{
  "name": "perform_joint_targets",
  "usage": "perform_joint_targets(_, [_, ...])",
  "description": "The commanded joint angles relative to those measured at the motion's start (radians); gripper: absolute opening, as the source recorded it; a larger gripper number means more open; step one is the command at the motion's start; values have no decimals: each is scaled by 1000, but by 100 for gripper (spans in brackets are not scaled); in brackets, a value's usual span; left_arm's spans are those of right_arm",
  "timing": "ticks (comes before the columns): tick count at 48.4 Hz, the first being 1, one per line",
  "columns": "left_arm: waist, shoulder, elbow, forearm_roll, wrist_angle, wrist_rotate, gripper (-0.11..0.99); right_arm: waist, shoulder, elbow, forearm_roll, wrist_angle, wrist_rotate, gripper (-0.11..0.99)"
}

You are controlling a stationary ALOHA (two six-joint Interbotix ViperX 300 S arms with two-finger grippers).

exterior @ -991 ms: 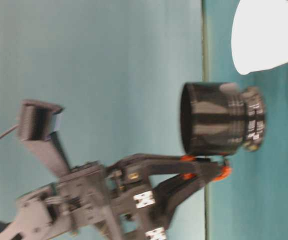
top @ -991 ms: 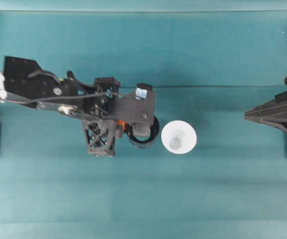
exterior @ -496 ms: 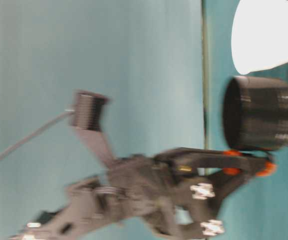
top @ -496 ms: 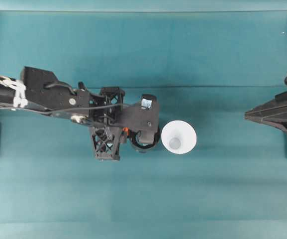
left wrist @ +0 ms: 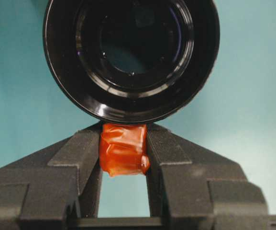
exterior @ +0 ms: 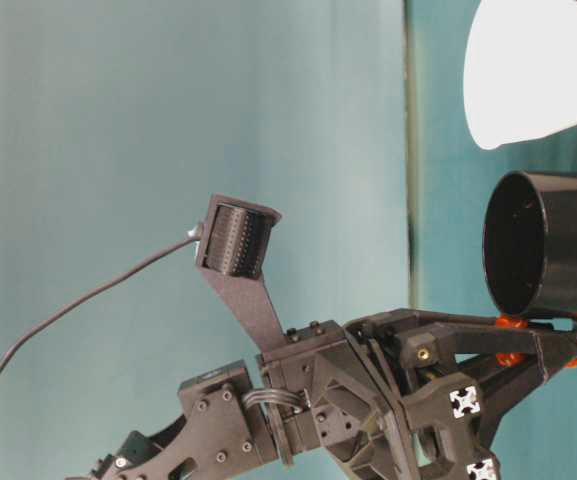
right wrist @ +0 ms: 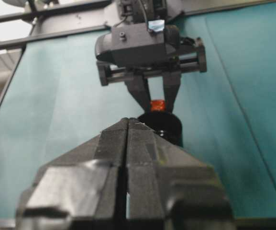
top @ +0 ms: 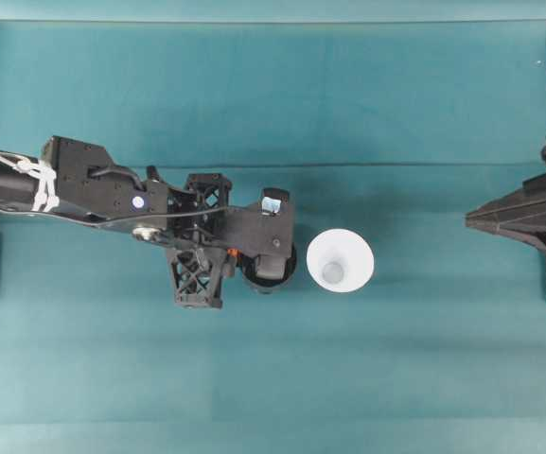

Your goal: Put the paper cup into the moved red handle cup holder.

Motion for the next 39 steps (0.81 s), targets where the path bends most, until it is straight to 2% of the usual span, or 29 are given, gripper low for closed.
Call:
perform_joint_targets(1, [-2,-6,-5,2,-25,2,27,0,6,-8,3,-5,8,-11])
perform_joint_targets(39, [-3,-6,8,2,-60,-2,27,2,6,-8,3,-5,9,-11])
